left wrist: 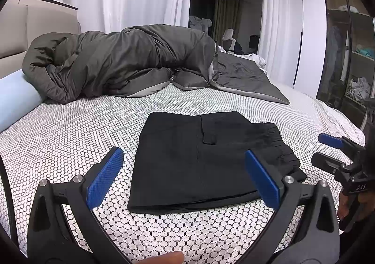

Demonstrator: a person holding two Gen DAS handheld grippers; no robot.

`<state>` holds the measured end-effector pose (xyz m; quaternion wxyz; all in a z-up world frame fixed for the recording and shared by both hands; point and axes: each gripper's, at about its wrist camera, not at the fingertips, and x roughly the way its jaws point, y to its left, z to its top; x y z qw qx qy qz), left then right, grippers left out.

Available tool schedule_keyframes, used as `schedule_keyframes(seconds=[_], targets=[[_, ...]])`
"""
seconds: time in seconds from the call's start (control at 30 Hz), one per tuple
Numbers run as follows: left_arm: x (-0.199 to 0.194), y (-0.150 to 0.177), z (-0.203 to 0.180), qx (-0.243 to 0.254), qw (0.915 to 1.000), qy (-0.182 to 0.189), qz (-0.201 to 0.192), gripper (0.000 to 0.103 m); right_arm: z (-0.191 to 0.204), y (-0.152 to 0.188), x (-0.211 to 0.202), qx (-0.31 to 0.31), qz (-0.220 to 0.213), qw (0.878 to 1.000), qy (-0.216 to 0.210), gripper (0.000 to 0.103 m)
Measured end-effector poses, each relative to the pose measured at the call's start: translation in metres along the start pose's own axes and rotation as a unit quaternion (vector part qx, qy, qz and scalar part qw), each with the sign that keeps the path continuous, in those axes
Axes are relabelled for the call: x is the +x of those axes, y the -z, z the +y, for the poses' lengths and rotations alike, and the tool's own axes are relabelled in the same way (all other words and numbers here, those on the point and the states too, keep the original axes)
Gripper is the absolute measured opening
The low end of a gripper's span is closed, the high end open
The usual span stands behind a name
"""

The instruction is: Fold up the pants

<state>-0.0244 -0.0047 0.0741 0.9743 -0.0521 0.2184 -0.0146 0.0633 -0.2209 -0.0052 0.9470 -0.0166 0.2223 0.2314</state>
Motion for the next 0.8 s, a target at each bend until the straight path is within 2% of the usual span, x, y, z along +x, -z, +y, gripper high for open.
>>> schedule_keyframes(seconds=[0.8], targets=[[0.0003, -0.0001, -0.0015, 0.002, 1.0000, -0.003, 0.000, 0.102, 0.0031, -0.0007, -0.0002, -0.002, -0.001, 1.000, 0.001, 0.103]])
